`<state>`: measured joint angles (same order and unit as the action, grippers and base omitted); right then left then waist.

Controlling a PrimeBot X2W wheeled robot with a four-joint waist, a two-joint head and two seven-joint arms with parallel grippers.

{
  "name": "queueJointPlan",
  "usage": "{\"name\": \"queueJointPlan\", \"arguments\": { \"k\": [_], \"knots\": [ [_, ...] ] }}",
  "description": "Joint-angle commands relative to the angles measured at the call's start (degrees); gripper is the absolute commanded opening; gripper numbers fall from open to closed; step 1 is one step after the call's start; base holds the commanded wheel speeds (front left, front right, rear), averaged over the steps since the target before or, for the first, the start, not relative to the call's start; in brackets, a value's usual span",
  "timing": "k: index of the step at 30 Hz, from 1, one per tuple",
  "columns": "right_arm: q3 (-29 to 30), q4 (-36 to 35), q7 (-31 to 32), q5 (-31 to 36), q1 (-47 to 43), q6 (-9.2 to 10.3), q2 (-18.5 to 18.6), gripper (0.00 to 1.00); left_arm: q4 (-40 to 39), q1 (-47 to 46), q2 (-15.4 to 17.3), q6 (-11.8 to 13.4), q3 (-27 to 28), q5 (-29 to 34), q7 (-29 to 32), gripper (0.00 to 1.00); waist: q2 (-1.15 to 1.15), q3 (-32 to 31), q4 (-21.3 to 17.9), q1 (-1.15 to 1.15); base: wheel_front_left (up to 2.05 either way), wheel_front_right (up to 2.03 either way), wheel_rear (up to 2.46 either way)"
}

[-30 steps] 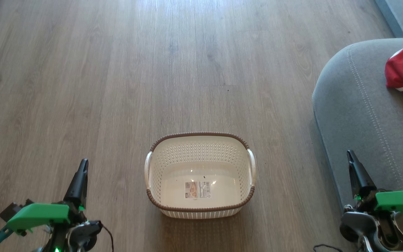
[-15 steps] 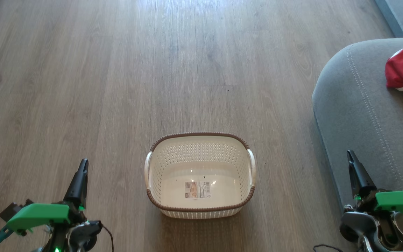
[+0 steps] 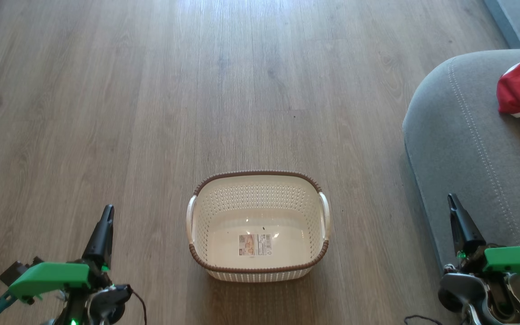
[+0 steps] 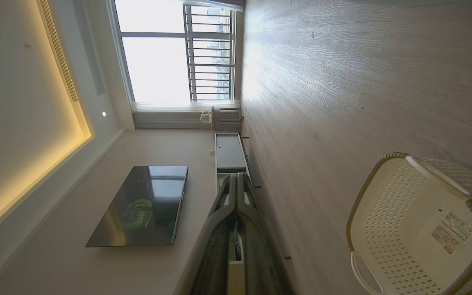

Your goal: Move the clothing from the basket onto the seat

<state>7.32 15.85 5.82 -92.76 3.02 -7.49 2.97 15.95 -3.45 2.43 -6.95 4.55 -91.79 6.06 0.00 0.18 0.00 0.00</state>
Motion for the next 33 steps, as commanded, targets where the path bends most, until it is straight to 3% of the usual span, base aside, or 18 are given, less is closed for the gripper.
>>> {"name": "queueJointPlan", "arguments": {
  "k": [1, 33],
  "knots": [
    [-0.90, -1.83, 0.59, 0.52, 3.16, 0.00, 0.02, 0.00, -1.90, -2.74, 0.44, -0.54, 1.96, -0.38, 0.43, 0.00, 0.00, 0.00, 0.00, 0.00, 0.00, 0.00, 0.00],
    [-0.83, -1.83, 0.64, 0.57, 3.16, 0.00, -0.03, 0.00, -1.90, -2.74, 0.44, -0.54, 1.96, -0.39, 0.42, 0.00, 0.00, 0.00, 0.00, 0.00, 0.00, 0.00, 0.00]
  ]
}}
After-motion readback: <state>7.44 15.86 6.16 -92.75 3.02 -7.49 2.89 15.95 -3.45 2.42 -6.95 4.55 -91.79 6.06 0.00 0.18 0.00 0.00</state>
